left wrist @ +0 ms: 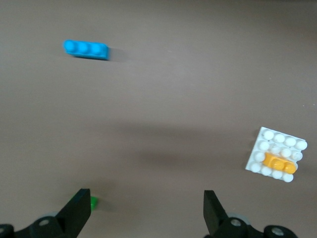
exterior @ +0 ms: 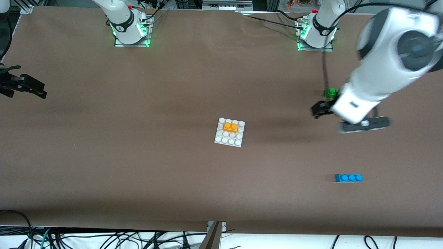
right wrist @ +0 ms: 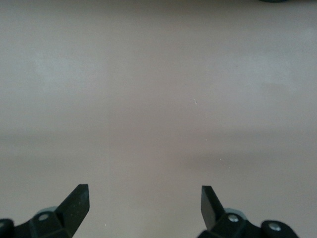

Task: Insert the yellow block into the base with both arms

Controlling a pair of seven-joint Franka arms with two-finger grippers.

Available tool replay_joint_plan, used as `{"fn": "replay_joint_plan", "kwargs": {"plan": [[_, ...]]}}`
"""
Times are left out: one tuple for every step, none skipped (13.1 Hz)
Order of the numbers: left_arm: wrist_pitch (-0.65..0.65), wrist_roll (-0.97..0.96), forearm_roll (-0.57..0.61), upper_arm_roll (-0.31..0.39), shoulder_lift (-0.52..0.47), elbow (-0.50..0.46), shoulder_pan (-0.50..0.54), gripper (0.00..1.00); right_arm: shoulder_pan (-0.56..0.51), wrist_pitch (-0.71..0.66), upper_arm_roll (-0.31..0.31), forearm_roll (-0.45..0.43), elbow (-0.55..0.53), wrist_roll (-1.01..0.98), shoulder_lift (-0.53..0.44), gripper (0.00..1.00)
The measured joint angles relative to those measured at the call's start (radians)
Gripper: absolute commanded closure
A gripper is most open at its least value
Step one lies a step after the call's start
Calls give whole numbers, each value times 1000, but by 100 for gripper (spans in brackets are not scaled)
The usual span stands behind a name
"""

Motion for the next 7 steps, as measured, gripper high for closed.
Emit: {"fn": "replay_joint_plan", "kwargs": {"plan": [[-1,68,-15,54,-61,-43,6,0,0,0,0,0,0,0,0,0],[-1,126,-19,92,-119,-89,11,0,0,0,0,0,0,0,0,0],[-2,156,-20,109,-166,-130,15,0,0,0,0,0,0,0,0,0],[-2,167,-20,113,-199,-164,18,0,0,0,0,0,0,0,0,0],[-2,170,-20,111,-219,-190,18,0,0,0,0,0,0,0,0,0],[-1,170,-20,108,-224,-209,17,0,0,0,0,0,0,0,0,0],[1,170,-20,107,-223,-219,19,0,0,0,0,0,0,0,0,0]]}}
